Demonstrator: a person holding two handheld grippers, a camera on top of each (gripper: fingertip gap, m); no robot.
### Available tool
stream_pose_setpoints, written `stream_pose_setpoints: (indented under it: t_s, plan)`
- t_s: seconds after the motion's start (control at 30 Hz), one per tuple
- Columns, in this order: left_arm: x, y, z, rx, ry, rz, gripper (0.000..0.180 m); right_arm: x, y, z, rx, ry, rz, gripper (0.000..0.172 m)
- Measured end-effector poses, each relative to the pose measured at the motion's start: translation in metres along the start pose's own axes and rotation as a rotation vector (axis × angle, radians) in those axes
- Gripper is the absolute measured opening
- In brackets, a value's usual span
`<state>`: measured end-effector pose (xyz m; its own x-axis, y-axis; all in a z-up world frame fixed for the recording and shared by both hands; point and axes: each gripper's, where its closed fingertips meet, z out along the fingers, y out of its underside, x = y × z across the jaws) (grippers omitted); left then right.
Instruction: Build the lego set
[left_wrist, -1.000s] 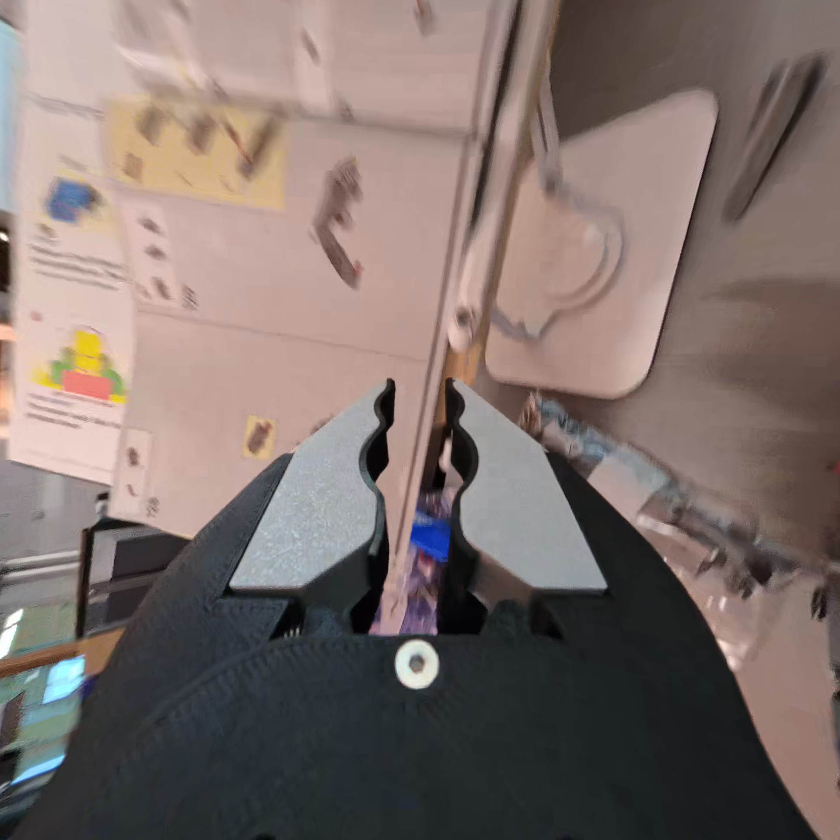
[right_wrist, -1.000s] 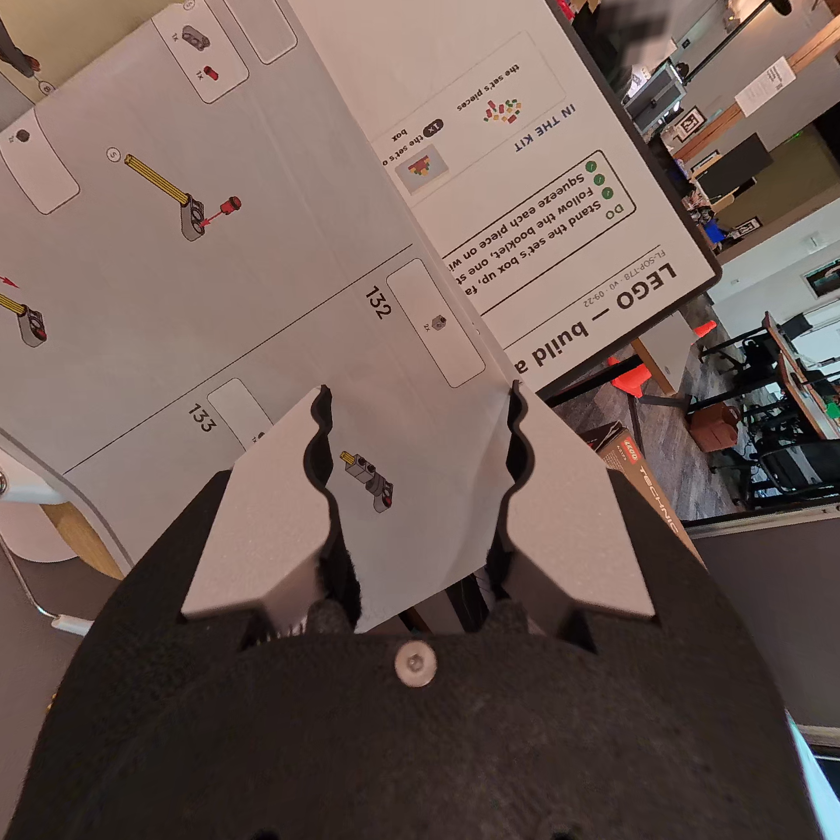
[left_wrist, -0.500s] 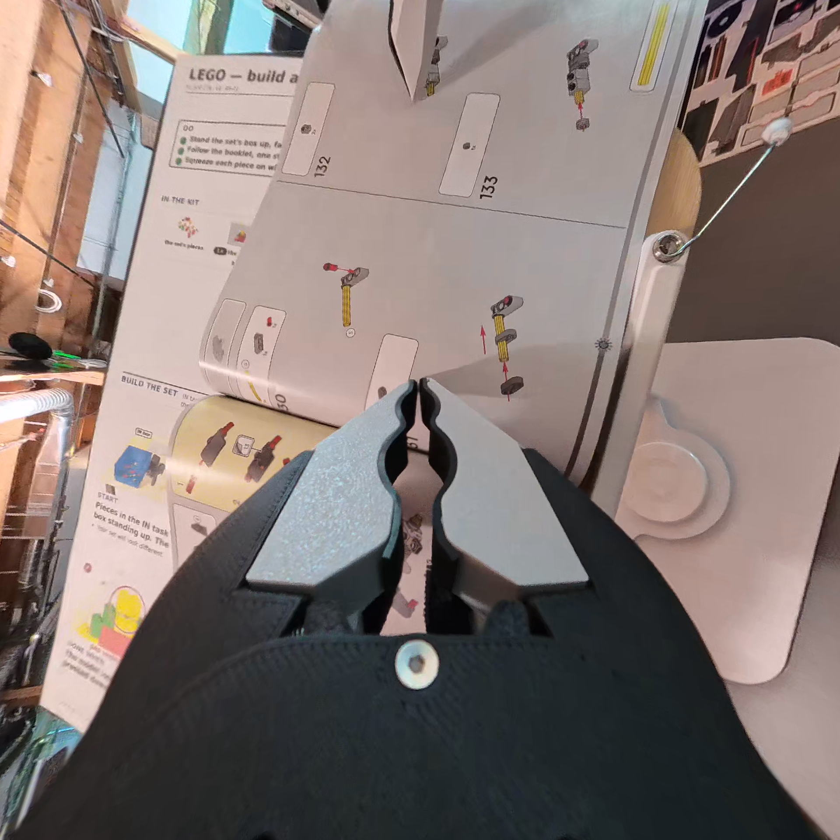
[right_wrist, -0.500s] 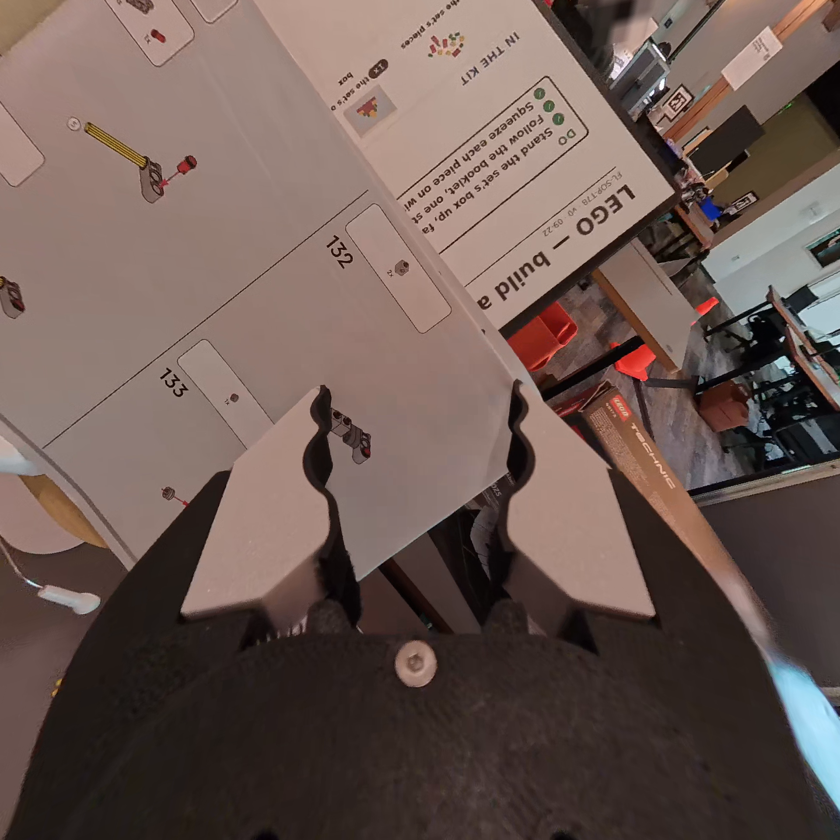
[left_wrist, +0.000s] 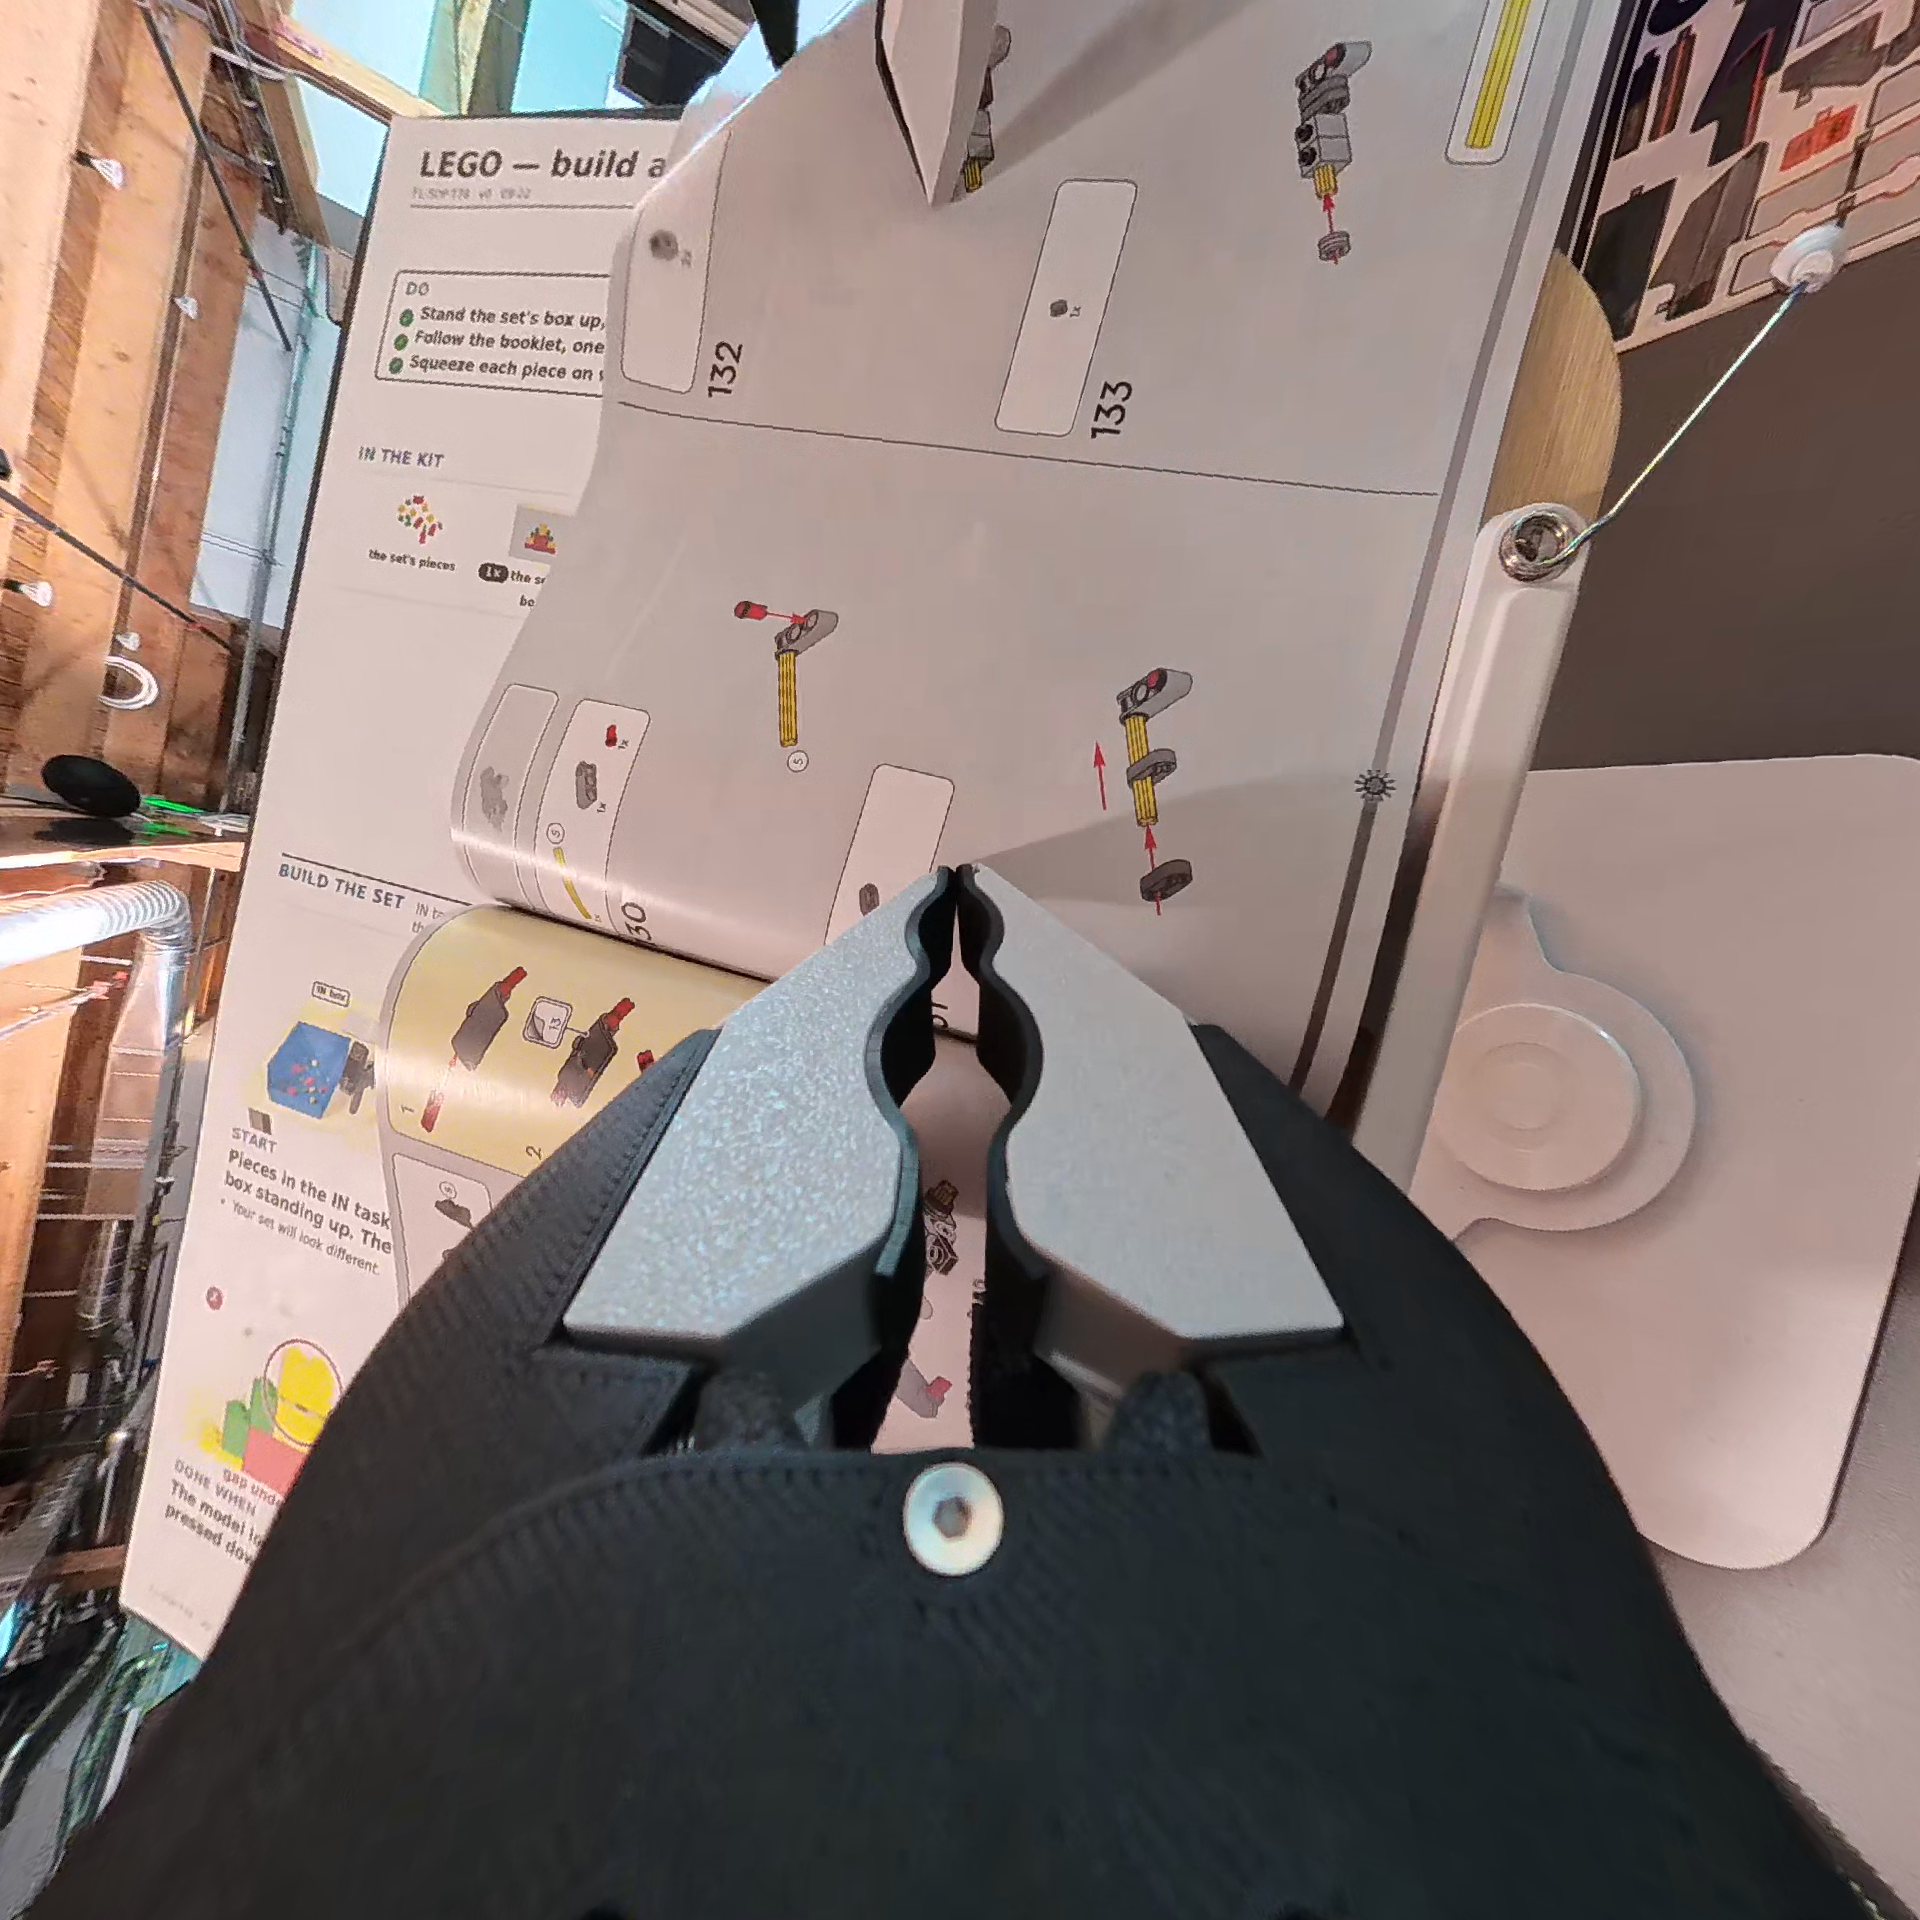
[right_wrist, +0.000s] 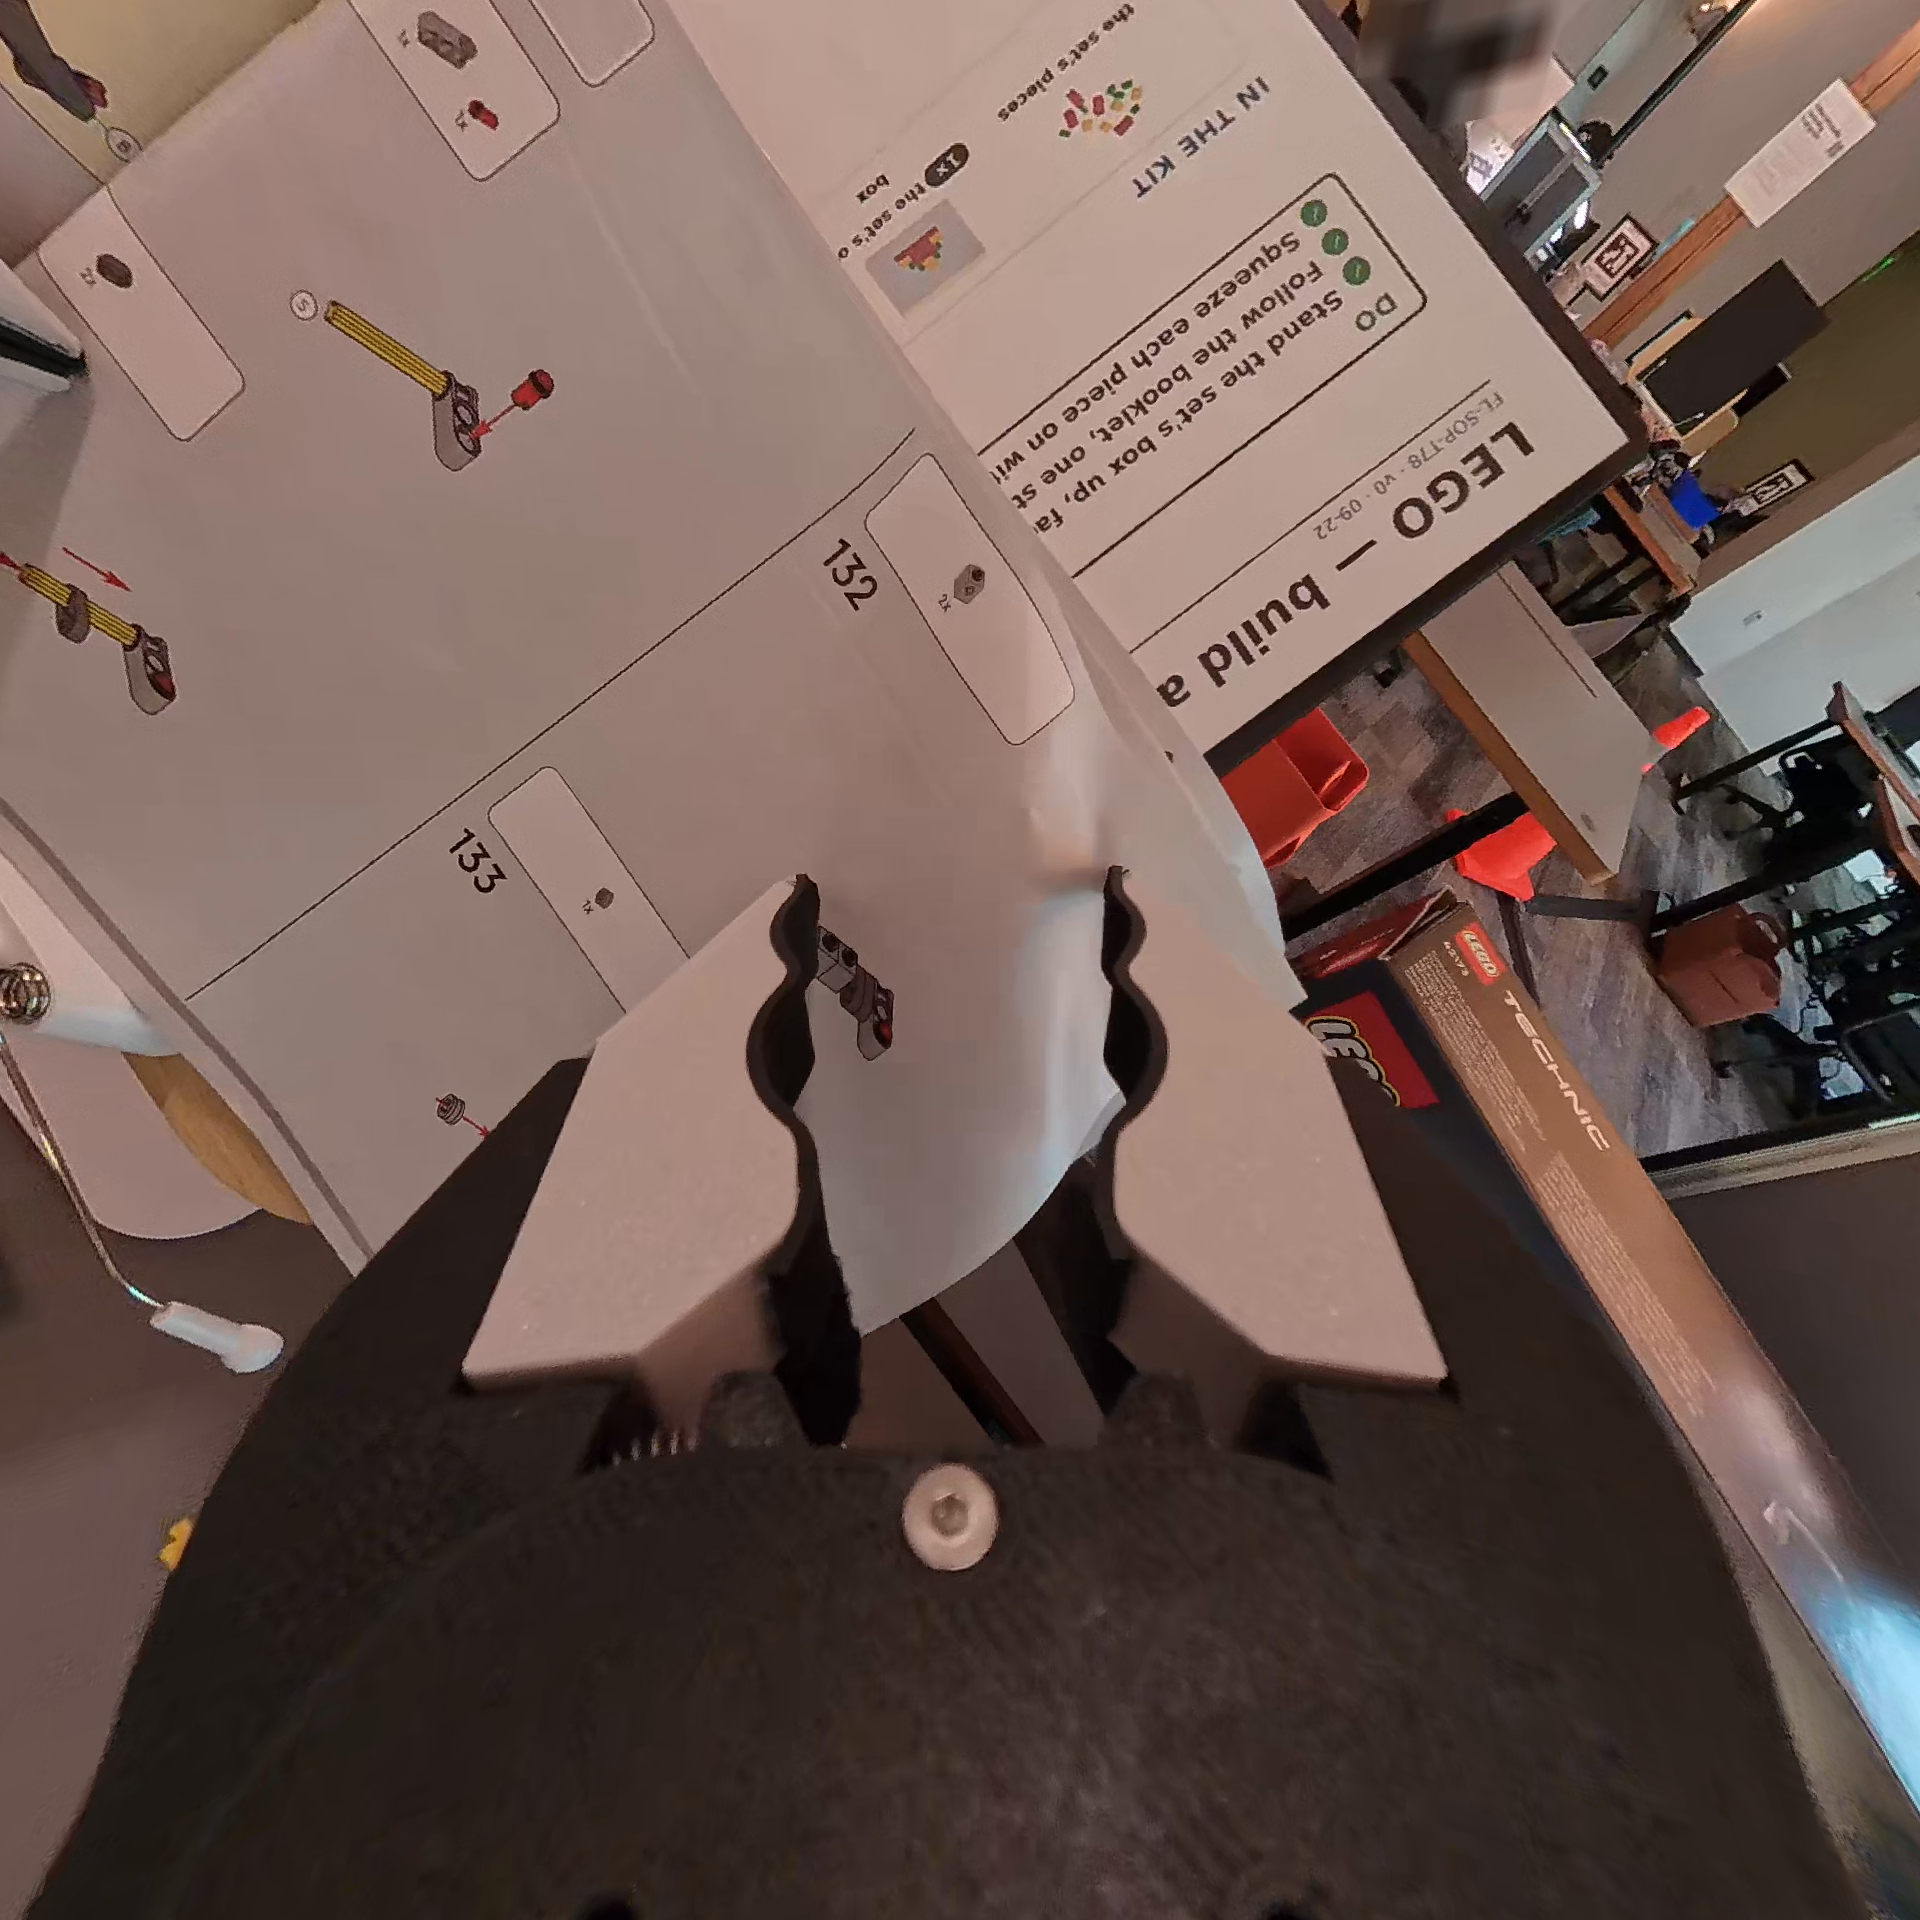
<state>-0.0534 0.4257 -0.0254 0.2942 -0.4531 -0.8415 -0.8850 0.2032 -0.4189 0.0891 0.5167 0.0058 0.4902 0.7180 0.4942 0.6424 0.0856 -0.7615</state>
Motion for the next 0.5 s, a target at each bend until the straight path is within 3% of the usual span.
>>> stream_pose_setpoints:
  t_s: [0.03,0.13,0.27,0.5]
  plan:
    - [0.0,0.0,0.0,0.0,0.001,0.002,0.0,-0.001,0.0,0.0,-0.003,0.004,-0.015,0.05]
    - [0.001,0.0,0.0,0.0,0.0,0.015,0.0,-0.007,-0.002,-0.002,-0.014,0.024,-0.077,0.037]
    - [0.002,-0.001,0.0,-0.002,-0.001,0.025,0.0,-0.016,-0.003,-0.007,-0.027,0.07,-0.18,0.002]
    - [0.002,-0.001,-0.003,0.019,-0.009,0.008,0.0,-0.066,-0.027,-0.038,-0.032,-0.15,-0.16,0.0]
